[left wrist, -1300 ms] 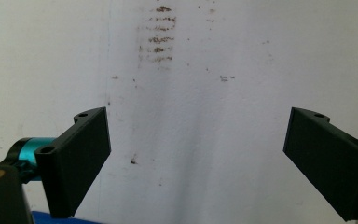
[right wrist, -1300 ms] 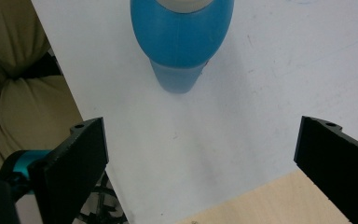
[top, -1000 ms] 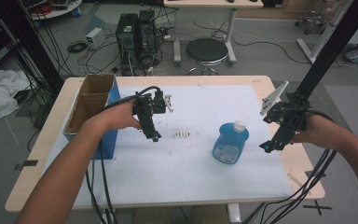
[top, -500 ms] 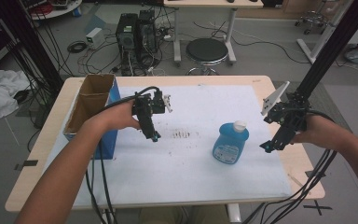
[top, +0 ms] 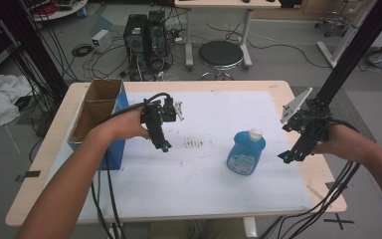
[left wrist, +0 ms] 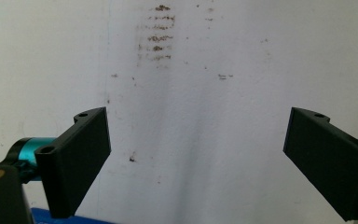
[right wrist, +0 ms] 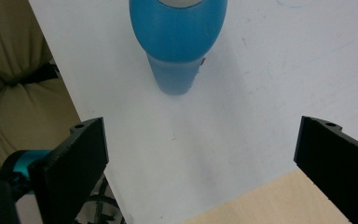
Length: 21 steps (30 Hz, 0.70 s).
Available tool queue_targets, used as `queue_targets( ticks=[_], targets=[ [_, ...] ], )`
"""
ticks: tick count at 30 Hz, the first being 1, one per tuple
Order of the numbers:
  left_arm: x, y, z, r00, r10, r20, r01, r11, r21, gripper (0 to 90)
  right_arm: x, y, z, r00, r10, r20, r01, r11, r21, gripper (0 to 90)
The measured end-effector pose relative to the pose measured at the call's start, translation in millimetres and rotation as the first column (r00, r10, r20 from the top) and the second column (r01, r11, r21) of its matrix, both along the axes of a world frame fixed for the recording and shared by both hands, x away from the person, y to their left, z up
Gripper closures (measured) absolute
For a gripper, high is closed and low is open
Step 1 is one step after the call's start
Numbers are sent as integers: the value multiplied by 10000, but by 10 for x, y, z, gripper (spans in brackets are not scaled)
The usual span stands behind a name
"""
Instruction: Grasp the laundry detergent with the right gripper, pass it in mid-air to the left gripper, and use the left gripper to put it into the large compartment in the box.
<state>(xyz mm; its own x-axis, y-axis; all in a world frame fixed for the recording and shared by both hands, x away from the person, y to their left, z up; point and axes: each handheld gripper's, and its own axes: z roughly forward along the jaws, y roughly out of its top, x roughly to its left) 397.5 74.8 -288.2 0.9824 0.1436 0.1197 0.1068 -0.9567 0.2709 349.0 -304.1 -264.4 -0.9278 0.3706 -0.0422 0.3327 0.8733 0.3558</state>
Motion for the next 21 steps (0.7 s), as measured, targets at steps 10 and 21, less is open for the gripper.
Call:
queue_targets(
  ticks=[10, 21],
  targets=[
    [10, 15, -12, 10000, -15, -28, 15, 10000, -71, 73, -46, -81, -61, 9997, -251, 60, 247, 9981, 556, 18],
    [-4, -11, -82, 9999, -9, -100, 8, 9999, -109, 73, -90, -85, -259, 9991, -421, 53, 407, 9850, 1677, 18]
  ],
)
